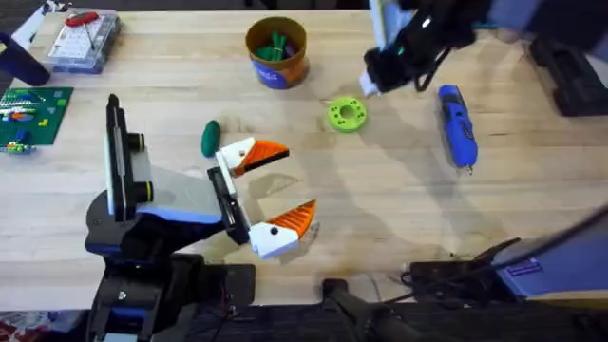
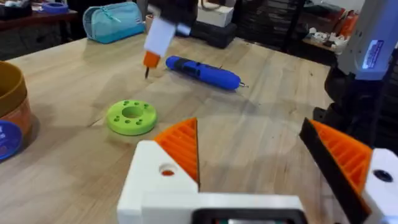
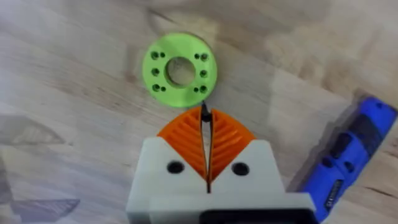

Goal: Pick up the gripper from the table and insert it into the empty holder that is missing its gripper. Then pick up a screw, insert it into the mounting hole, and use the screwdriver to tighten it. Finally, clean up the table by picking up the vegetable and placing it into the bucket.

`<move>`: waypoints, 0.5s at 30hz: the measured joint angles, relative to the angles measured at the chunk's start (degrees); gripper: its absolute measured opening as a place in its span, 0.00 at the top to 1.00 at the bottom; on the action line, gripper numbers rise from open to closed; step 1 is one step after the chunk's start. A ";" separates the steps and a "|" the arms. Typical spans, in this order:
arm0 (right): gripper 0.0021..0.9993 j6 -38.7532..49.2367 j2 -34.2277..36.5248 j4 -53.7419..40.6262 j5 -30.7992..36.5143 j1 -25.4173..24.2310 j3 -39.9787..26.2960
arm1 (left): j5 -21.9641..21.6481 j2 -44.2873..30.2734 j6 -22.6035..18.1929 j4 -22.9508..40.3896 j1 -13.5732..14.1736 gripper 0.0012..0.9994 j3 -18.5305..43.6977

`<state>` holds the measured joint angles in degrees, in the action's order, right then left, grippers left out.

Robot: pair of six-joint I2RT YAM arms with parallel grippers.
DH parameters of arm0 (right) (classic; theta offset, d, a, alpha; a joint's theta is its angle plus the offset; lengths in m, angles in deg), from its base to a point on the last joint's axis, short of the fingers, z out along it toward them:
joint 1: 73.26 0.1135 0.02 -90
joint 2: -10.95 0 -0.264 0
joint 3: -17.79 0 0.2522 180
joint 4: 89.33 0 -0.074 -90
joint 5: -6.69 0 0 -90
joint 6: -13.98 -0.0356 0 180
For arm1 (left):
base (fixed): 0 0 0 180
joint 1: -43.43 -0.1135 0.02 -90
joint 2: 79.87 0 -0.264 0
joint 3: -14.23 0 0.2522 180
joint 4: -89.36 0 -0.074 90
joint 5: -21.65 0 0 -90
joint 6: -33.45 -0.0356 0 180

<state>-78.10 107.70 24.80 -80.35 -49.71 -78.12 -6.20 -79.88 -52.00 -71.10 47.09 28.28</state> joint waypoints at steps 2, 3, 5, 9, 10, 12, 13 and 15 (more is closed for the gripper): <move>1.00 0.43 -1.91 -1.32 0.00 0.00 -1.81 | 0.00 0.00 0.02 0.02 0.00 0.01 0.00; 1.00 0.60 -2.68 -2.11 0.00 0.00 -2.69 | 0.00 0.02 0.02 0.02 0.00 0.01 0.00; 1.00 0.91 -4.30 -3.64 -0.02 0.00 -4.46 | 0.00 0.02 0.02 0.02 0.00 0.01 0.00; 1.00 1.76 -6.58 -7.65 0.00 0.00 -8.09 | 0.00 0.00 0.02 0.02 0.00 0.01 0.00; 1.00 2.17 -6.86 -8.80 -0.02 0.02 -9.02 | 0.00 0.00 0.02 0.02 0.00 0.01 0.00; 1.00 3.20 -7.04 -12.45 0.00 0.30 -11.61 | 0.00 0.02 0.02 0.02 0.00 0.01 0.00; 1.00 3.73 -7.08 -13.56 0.00 0.53 -12.75 | 0.00 0.00 0.02 0.02 0.00 0.01 0.00; 1.00 4.65 -7.11 -14.98 0.02 1.41 -14.59 | 0.00 0.02 0.02 0.02 0.00 0.01 0.00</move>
<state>-73.45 100.59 9.82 -80.33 -48.30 -92.70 -6.20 -79.86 -51.97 -71.08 47.09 28.28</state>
